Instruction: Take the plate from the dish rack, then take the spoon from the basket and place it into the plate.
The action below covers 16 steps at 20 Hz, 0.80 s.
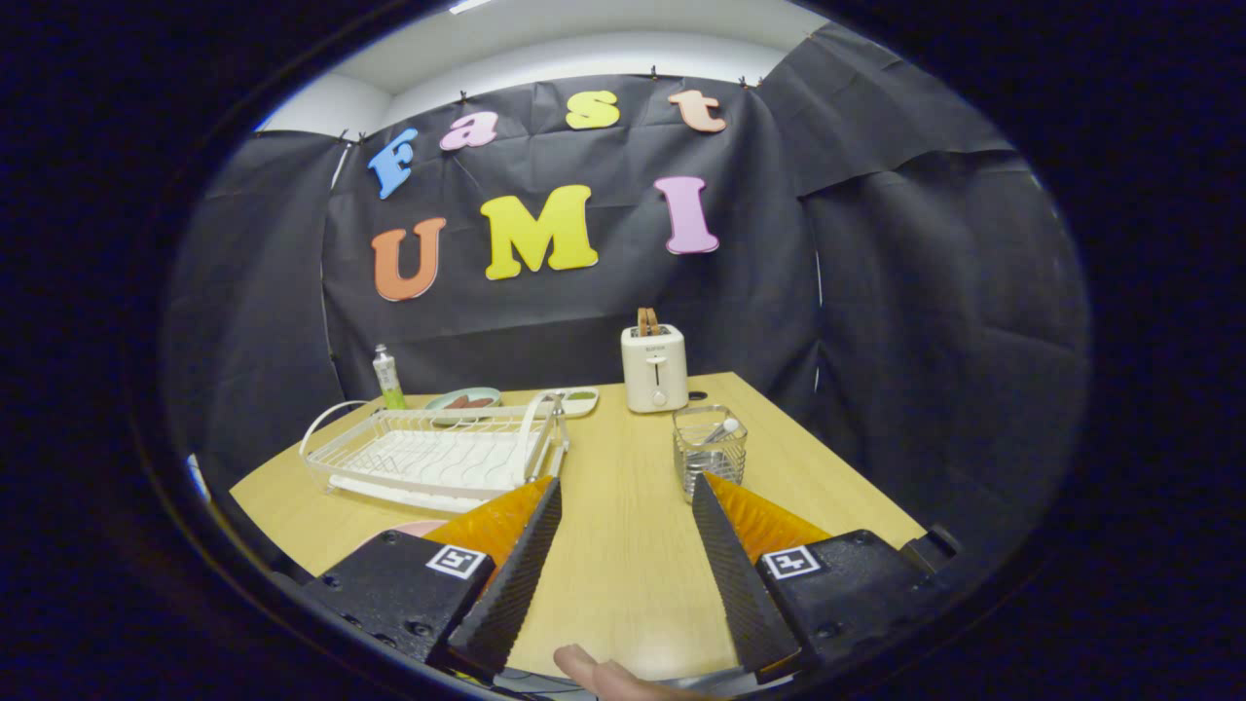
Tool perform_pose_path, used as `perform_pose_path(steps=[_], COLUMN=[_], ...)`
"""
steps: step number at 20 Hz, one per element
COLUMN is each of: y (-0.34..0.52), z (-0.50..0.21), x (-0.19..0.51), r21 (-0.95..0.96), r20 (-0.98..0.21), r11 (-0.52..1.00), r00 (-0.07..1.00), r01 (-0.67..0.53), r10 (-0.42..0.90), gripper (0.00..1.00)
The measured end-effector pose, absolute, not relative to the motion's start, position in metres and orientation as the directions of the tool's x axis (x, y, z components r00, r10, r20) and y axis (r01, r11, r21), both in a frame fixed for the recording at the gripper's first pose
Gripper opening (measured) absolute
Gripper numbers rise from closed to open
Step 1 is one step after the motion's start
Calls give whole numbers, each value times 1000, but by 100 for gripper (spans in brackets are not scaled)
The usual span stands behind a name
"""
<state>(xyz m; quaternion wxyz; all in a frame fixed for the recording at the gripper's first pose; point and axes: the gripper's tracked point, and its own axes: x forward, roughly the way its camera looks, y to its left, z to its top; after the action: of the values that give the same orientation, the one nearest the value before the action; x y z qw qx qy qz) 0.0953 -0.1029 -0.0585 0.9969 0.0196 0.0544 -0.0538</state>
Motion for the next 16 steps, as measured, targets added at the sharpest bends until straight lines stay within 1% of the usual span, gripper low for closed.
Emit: perform_pose_path(steps=[6, 9, 16], y=[-163, -179, -186], z=[-48, -49, -55], x=[122, 146, 202], r21=[-27, -51, -11], r20=[-18, -4, -32], r11=[974, 966, 982], r00=[974, 967, 981], r01=[226, 255, 190], r10=[-227, -256, -190], gripper=[93, 93, 93])
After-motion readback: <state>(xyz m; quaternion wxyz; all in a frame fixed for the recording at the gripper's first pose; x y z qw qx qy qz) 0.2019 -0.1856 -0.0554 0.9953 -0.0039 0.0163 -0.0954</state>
